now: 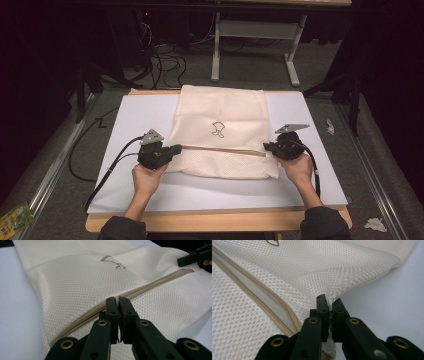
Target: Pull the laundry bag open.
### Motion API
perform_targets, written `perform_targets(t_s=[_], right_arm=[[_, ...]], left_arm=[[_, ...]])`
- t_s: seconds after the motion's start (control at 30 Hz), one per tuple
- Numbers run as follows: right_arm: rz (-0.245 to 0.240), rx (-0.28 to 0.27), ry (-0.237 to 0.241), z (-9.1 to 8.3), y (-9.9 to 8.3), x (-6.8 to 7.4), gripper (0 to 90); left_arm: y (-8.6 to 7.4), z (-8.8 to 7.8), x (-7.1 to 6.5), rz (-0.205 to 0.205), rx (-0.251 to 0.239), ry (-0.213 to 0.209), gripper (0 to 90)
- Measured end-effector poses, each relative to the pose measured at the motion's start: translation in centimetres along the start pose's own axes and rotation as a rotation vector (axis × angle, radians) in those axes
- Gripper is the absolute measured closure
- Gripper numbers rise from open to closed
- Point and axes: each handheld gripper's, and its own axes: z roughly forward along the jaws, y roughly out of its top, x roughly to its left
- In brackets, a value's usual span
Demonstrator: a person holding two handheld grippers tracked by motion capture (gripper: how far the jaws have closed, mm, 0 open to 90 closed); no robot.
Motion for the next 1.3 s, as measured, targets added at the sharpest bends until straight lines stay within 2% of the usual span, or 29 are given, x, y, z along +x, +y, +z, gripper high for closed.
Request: perform_targets(t_s=[0.07, 0.13, 0.17, 0.33, 0.4, 0.67, 0.8, 0.9, 1.0, 1.07, 1.2, 1.3], right_arm=[[-0.008, 0.011, -0.015, 0.1, 0.0, 0.1, 88.5], [-0.007, 0.016, -0.009, 0.1, -0.1, 0.0, 88.5], [0.009, 0.018, 0.007, 0.1, -0.2, -0.3, 88.5], [0.004, 0.025, -0.01, 0.0, 0.0, 0.0, 88.5], [0.005, 0.028, -0.011, 0.2, 0.0, -0.1, 88.5], [0.021, 0.036, -0.012, 0.2, 0.2, -0.5, 88.5], [0.012, 0.021, -0.011, 0.1, 0.4, -0.3, 88.5], [0.003, 0.037, -0.015, 0.3, 0.5, -0.2, 88.5], [0.007, 0.043, -0.021, 0.3, 0.5, -0.4, 88.5], [0.009, 0.042, -0.028, 0.0, 0.4, -0.5, 88.5], [0.011, 0.037, -0.027, 0.1, 0.3, -0.6, 88.5], [0.007, 0.033, -0.027, -0.1, 0.4, -0.7, 88.5]], left_arm=[[-0.1, -0.5, 0.2, 0.0, -0.006, 0.014, 87.3], [-0.1, -0.8, 0.5, -0.007, -0.01, 0.015, 87.3], [-0.3, -1.1, 0.9, -0.021, -0.019, 0.016, 87.3], [-0.7, -1.1, 1.2, -0.027, -0.016, 0.015, 87.3], [-0.4, -1.3, 1.2, -0.052, -0.037, -0.003, 87.3], [-0.4, -1.3, 1.1, -0.046, -0.039, -0.006, 87.3], [-0.3, -1.5, 1.3, -0.045, -0.041, -0.001, 87.3], [-0.4, -1.2, 1.4, -0.036, -0.036, 0.013, 87.4], [-0.6, -0.7, 1.8, -0.053, -0.016, 0.009, 87.3], [-0.4, -0.9, 1.8, -0.054, -0.024, 0.006, 87.3], [-0.4, -1.8, 2.1, -0.049, -0.027, 0.036, 87.4], [-0.4, -2.0, 2.2, -0.049, -0.033, 0.038, 87.4]])
